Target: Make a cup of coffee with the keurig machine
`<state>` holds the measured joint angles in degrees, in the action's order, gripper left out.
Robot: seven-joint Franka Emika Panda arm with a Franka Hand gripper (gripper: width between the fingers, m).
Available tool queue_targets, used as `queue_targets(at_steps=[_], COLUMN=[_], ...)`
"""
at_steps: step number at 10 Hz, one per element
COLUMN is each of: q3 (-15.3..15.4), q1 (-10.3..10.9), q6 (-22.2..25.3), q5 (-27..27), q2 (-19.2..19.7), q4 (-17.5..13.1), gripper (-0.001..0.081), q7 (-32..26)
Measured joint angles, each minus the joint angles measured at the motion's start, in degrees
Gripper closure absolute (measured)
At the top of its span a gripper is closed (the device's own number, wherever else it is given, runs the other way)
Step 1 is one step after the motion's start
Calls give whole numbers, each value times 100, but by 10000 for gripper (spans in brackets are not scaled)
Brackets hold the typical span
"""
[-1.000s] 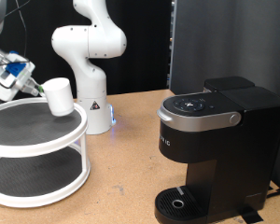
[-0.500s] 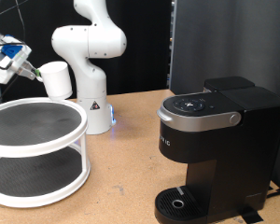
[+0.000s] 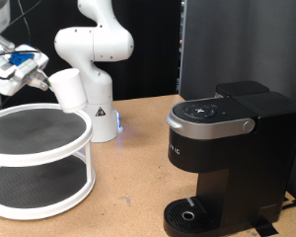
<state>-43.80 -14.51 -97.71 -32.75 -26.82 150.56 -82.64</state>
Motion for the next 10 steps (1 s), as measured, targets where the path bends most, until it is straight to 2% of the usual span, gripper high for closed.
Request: queue_targets(at_steps=[6,10], q3=[832,1223], q1=[570,905], q6=[-908,-1537], q5=[-783,-1487], q2=[48,114], q4=[413,598], gripper=[740,740], q7=[49,42])
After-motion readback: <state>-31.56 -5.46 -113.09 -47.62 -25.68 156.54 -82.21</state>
